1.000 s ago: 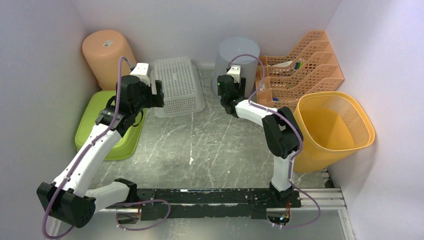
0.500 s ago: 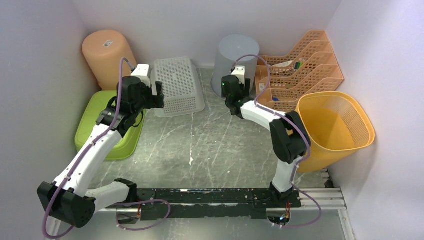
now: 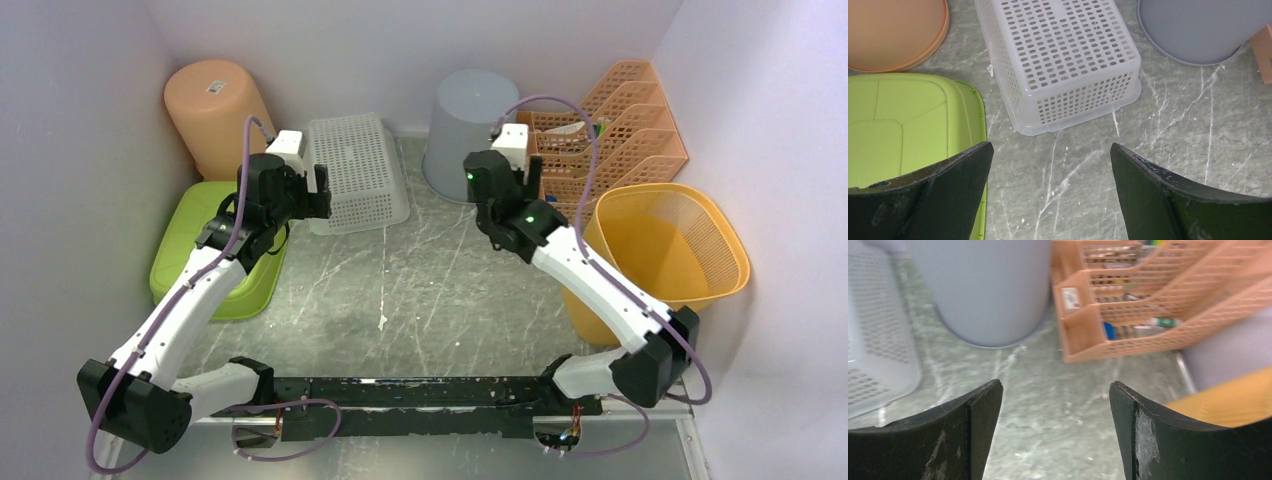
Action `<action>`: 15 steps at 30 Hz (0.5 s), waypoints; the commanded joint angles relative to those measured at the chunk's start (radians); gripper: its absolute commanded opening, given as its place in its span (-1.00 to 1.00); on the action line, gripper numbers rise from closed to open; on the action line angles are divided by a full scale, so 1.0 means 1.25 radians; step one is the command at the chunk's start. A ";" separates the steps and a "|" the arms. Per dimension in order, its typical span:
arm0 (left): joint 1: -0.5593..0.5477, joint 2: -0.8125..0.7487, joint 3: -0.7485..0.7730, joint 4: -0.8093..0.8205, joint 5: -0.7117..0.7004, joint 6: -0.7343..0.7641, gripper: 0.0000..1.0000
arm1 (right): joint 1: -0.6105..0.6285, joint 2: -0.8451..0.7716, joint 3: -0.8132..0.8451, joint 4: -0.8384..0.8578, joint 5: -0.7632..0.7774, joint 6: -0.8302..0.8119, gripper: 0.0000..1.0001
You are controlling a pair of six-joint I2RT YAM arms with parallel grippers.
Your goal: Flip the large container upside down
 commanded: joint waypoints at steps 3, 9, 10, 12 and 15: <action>-0.007 0.019 0.014 0.040 0.059 -0.010 0.99 | -0.061 -0.073 0.054 -0.264 0.163 0.031 0.59; -0.008 0.034 0.022 0.058 0.095 -0.012 0.99 | -0.076 -0.143 0.089 -0.331 0.221 0.065 0.61; -0.008 0.036 0.022 0.061 0.099 -0.014 0.99 | -0.077 -0.154 0.099 -0.340 0.233 0.074 0.61; -0.009 0.036 0.019 0.067 0.108 -0.016 0.99 | -0.084 -0.163 0.119 -0.371 0.269 0.086 0.61; -0.011 0.035 0.014 0.072 0.113 -0.019 0.99 | -0.100 -0.161 0.148 -0.437 0.299 0.125 0.61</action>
